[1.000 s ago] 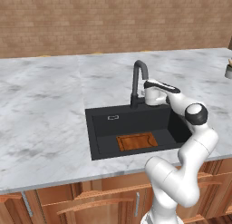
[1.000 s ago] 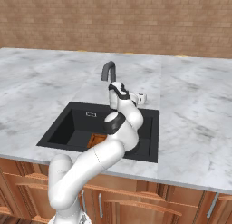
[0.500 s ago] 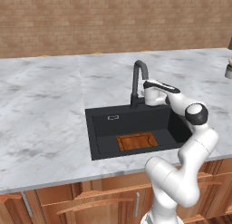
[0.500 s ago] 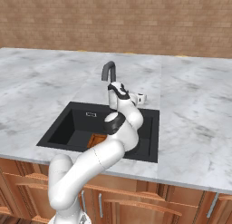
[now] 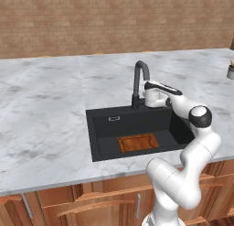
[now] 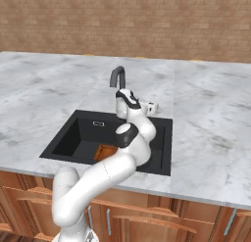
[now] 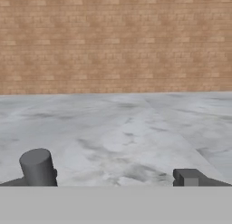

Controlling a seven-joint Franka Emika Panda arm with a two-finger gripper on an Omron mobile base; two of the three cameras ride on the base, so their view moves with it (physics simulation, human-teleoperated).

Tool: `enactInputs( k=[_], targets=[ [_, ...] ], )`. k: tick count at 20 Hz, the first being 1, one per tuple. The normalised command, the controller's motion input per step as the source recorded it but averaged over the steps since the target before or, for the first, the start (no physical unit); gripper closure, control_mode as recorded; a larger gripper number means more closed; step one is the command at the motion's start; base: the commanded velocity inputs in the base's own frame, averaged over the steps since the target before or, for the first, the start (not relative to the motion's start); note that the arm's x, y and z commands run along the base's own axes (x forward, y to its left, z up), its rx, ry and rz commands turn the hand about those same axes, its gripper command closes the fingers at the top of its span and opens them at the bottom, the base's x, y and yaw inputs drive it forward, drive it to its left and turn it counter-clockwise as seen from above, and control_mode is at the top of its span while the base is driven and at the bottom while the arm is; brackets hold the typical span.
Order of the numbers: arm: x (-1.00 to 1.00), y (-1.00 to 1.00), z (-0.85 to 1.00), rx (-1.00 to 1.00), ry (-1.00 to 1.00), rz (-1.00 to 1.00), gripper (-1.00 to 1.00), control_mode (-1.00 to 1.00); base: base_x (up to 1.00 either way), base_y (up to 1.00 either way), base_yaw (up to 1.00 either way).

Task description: Turn on the sink faucet with hot water and rinse the cutting board for ten seconds, then turn off the faucet. Push the cutting board to reach the water if necessary.

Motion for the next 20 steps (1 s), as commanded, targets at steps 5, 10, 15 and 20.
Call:
enactInputs(
  k=[5, 10, 15, 20],
  targets=[
    [-0.18, -0.16, 0.00, 0.00, 0.00, 0.00, -1.00, -1.00, 0.00, 0.00, 0.00],
    [-0.26, -0.14, 0.00, 0.00, 0.00, 0.00, -1.00, -1.00, 0.00, 0.00, 0.00],
    [-0.21, -0.09, 0.00, 0.00, 0.00, 0.00, -1.00, -1.00, 0.00, 0.00, 0.00],
    [-0.24, -0.10, 0.00, 0.00, 0.00, 0.00, -1.00, -1.00, 0.00, 0.00, 0.00]
  ],
)
